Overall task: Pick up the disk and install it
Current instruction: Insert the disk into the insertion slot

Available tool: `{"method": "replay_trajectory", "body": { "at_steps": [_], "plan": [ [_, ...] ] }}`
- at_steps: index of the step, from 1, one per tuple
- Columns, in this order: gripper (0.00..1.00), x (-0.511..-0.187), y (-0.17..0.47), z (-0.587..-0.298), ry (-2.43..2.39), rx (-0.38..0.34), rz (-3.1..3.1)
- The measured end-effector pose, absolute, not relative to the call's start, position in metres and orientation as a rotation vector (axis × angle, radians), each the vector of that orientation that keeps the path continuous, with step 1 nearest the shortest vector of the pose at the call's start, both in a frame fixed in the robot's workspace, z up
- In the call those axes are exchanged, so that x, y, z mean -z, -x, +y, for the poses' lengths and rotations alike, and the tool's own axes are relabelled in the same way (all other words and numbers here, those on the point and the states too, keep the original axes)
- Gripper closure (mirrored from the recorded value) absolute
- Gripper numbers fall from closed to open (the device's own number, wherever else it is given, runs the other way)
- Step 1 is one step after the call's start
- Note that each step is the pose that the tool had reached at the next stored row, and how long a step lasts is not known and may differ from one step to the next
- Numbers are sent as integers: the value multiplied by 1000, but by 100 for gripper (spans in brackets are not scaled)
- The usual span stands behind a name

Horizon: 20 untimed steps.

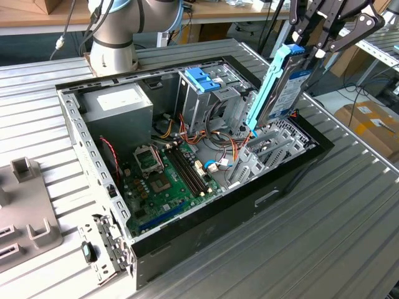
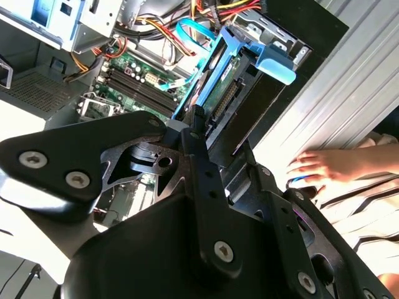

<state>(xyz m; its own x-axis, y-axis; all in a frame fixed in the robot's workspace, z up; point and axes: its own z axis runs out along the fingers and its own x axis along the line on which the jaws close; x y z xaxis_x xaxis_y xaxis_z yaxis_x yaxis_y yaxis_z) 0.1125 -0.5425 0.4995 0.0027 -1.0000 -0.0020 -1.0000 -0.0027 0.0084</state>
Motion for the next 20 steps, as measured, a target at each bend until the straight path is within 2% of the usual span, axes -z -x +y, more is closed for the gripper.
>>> {"method": "replay_trajectory", "body": {
  "at_steps": [9,20],
  "plan": [
    [65,-497,-113,-549,-2221,11,-2216],
    [65,-480,-112,-551,-2224,4,-2218]
  ]
}}
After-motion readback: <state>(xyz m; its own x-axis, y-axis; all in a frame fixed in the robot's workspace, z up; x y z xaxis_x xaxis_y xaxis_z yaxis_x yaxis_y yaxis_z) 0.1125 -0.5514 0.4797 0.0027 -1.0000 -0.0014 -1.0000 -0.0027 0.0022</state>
